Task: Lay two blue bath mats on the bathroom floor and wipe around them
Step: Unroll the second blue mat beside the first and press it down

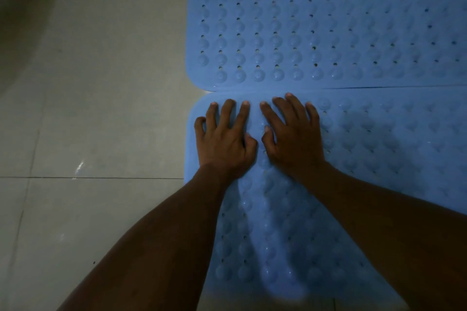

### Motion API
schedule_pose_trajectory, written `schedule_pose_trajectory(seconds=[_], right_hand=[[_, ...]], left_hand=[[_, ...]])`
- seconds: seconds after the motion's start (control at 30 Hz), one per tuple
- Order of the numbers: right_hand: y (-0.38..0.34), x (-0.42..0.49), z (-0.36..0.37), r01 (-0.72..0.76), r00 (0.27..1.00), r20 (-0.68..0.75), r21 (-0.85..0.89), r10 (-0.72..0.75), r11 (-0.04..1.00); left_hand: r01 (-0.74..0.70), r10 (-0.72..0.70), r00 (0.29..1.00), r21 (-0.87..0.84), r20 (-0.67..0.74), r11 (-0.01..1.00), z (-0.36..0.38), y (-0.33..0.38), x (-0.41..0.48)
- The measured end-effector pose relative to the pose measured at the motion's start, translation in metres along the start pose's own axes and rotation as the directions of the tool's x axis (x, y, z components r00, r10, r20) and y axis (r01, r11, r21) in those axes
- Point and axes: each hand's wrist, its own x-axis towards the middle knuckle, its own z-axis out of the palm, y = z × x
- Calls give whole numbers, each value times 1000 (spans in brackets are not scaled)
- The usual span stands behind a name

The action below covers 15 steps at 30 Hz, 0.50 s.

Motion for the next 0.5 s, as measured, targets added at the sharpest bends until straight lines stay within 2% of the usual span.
schedule_pose_trajectory(seconds=[0.13, 0.3, 0.4, 0.5], right_hand=[[1, 2, -7, -11, 999, 47, 17, 11, 1000], [5, 7, -30, -33, 968, 249, 41, 22, 999], [19, -14, -41, -99, 965, 245, 9, 94, 995], [49, -51, -52, -183, 953, 243, -15, 182, 983]], left_hand=[[-17, 12, 992, 33, 128, 999, -23, 1, 5], [7, 1, 959, -27, 282, 1000, -40, 11, 5], [-11, 21, 953, -35, 303, 999, -41, 19, -11], [-93, 109, 942, -66, 317, 993, -37, 40, -32]])
